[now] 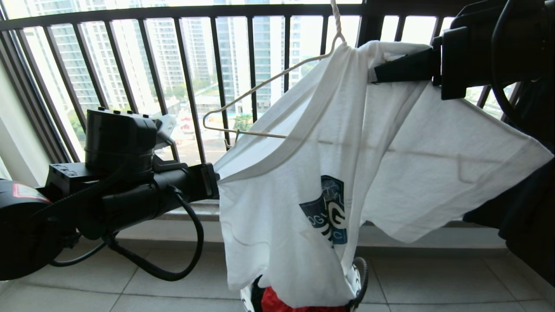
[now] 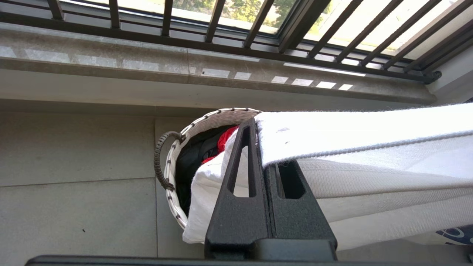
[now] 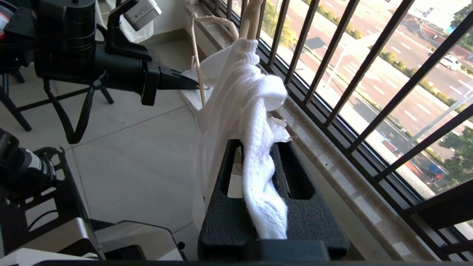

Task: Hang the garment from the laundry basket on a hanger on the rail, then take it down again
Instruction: Hang the clothes on the clothes rack

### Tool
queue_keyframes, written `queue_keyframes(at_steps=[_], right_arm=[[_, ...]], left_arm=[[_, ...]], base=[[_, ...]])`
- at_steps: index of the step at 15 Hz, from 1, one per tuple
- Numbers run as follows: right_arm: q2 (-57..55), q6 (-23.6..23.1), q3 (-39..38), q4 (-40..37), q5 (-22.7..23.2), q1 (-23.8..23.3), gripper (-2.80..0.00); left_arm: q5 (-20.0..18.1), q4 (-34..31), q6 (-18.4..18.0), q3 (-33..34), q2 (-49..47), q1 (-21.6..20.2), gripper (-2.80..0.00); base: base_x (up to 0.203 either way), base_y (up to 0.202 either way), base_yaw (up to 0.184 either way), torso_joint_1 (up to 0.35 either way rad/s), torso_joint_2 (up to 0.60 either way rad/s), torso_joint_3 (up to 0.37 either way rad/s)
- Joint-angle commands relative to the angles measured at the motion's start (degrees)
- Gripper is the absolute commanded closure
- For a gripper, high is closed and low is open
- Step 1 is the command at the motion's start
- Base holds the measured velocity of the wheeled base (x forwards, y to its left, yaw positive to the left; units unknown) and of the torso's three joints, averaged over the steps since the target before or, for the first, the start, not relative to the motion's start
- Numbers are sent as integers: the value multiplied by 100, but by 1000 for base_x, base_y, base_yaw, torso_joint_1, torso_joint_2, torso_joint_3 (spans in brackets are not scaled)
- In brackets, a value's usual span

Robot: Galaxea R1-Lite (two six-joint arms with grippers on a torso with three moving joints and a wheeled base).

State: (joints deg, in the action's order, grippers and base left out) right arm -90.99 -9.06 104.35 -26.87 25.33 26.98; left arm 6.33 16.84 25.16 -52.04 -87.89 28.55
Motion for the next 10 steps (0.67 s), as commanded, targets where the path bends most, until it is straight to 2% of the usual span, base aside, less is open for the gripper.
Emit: queue_keyframes(at_steps=[1,5,10], right_arm=[[62,-8,-11,-17,16,0,0],[180,-15,-231,-3,86,-8,0],[257,-2,-250,-10,178,0,0]], left_arm=[[9,4,15,1,-53,-25,0],[2,4,7,-52,-61,-169,0],[-15,4,15,-25,-290,-130,0]], base=[[0,0,0,0,0,0],[0,0,0,0,0,0],[0,0,0,0,0,0]])
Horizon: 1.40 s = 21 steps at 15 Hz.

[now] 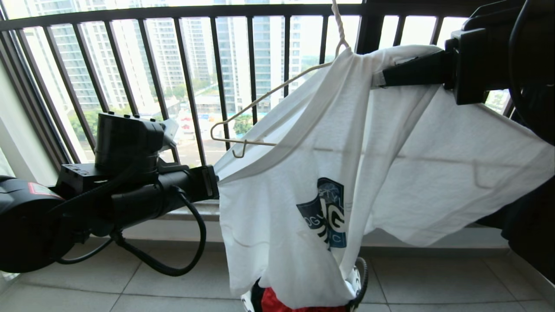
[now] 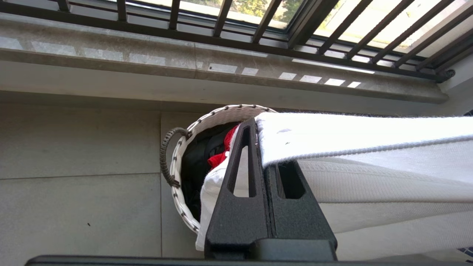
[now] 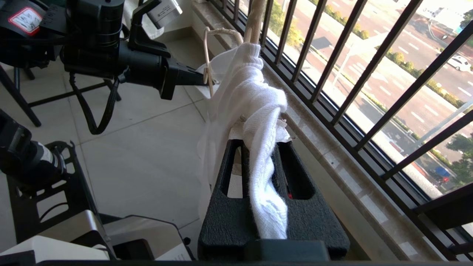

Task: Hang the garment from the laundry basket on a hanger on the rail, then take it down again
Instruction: Hang the clothes on the clothes rack

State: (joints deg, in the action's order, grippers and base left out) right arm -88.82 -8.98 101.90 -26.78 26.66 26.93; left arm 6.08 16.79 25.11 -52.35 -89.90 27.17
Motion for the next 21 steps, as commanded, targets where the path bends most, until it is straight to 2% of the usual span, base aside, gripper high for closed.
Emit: queue_keyframes(at_steps=[1,7,12,18,21], right_arm=[[40,-24,-12,-15,67,5,0],[57,-60,-127,-11,50,-72,0],[-61,-380,-277,-6,50,-195,0],[-429,-682,-300,-2,50,-194,0],[-684,-772,-294,-2,35,-6,0]], left_arm=[[16,14,20,5,-75,2,0],[25,18,11,-21,51,-63,0],[17,18,-43,-39,286,-147,0],[16,-44,-369,-33,620,-142,0],[24,-61,-629,-30,778,-151,0]], base=[[0,0,0,0,0,0],[0,0,0,0,0,0],[0,0,0,0,0,0],[0,0,0,0,0,0],[0,0,0,0,0,0]])
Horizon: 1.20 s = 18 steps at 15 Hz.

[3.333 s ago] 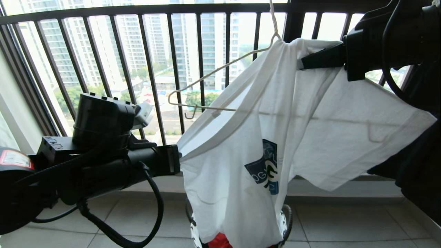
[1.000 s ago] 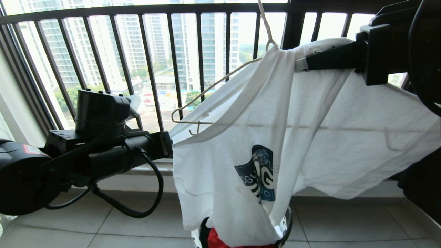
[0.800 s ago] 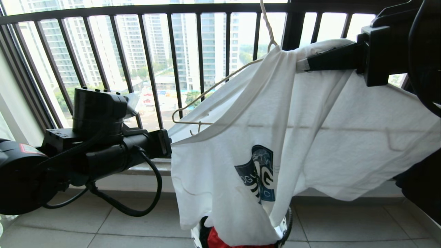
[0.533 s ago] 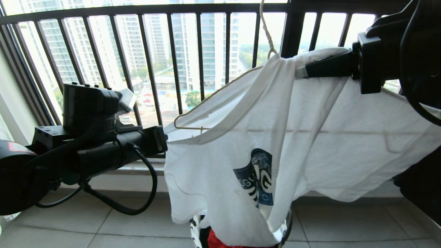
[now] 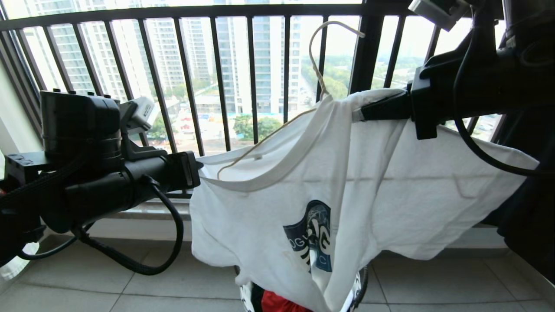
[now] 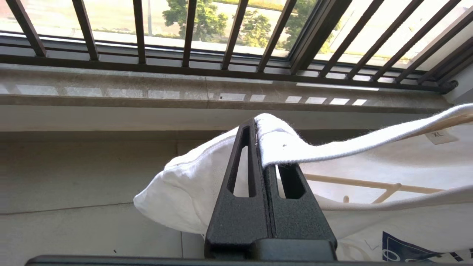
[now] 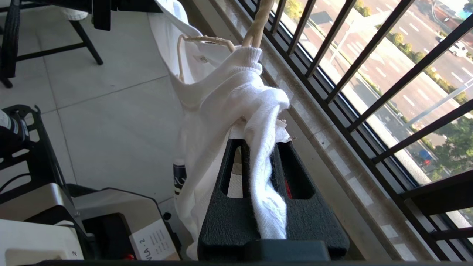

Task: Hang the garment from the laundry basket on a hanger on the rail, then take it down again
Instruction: Hang the clothes on the clothes rack

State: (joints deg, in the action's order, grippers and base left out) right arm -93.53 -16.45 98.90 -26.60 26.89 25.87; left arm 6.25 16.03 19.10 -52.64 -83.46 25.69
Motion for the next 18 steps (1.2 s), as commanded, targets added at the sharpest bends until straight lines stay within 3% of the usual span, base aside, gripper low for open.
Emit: queue_keyframes(at_steps=[1,3,7,10,13,14,17,18], right_arm=[[-274,-38,6,-18,10,198,0],[-425,-42,6,-7,-9,396,0],[-807,206,-34,660,-40,482,0],[-950,364,-90,1517,-552,515,0],[-877,404,-382,1972,-664,507,0],[-830,398,-508,2114,-679,507,0],[-666,364,-919,2677,-1114,481,0],[-596,339,-988,2694,-1131,439,0]], left_arm=[[7,-9,-94,-1,215,-2,0],[2,-231,-205,-91,379,-2,0],[-9,-1481,-225,-954,428,1,0],[-1,-2408,-225,-1718,313,5,0],[30,-2632,-238,-2172,158,6,0],[88,-2667,-284,-2351,43,0,0],[786,-3037,-541,-2826,-265,-187,0],[818,-3055,-598,-2956,-352,-330,0]], base=[[0,0,0,0,0,0],[0,0,0,0,0,0],[0,0,0,0,0,0],[0,0,0,0,0,0],[0,0,0,0,0,0],[0,0,0,0,0,0],[0,0,0,0,0,0],[0,0,0,0,0,0]])
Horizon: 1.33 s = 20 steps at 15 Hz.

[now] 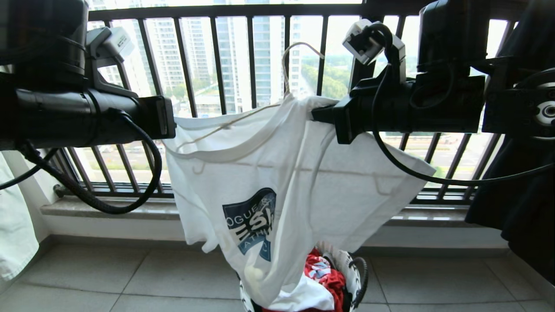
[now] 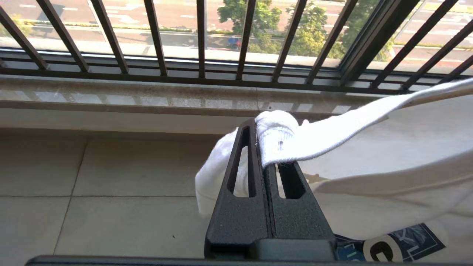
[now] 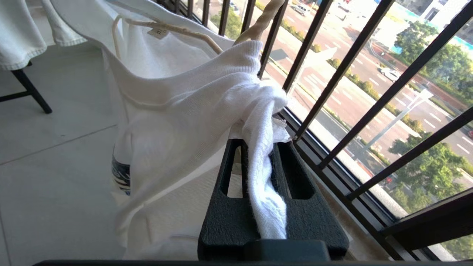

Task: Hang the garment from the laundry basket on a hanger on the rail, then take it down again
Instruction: Hang the clothes on the clothes rack

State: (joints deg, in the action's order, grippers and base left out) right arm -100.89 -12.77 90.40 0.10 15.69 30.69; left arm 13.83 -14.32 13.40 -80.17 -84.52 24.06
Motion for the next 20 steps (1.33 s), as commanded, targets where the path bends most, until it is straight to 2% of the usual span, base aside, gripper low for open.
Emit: queue_keyframes(at_steps=[1,4,9,11,13,15,17,20], right_arm=[[194,-36,-159,25,-6,-124,0],[298,-42,-198,25,-5,-265,0],[132,2,-278,69,30,-90,0],[-9,135,-437,587,25,-64,0],[-162,423,-668,1443,-7,-37,0],[-240,509,-990,2215,-308,-35,0],[-217,581,-1286,2558,-388,-29,0],[-141,992,-1523,2681,-375,-30,0]], left_arm=[[73,-25,-82,-291,-321,-279,0],[137,-29,-215,-552,-506,-465,0],[112,-50,-248,-1066,-651,-463,0],[111,-70,-266,-1283,-785,-447,0],[111,-205,-343,-1505,-892,-406,0],[109,-468,-355,-1837,-1007,-355,0],[113,-515,-356,-2187,-1214,-247,0],[127,-536,-464,-2826,-1645,-66,0]], base=[[0,0,0,0,0,0],[0,0,0,0,0,0],[0,0,0,0,0,0],[0,0,0,0,0,0],[0,0,0,0,0,0],[0,0,0,0,0,0],[0,0,0,0,0,0],[0,0,0,0,0,0]])
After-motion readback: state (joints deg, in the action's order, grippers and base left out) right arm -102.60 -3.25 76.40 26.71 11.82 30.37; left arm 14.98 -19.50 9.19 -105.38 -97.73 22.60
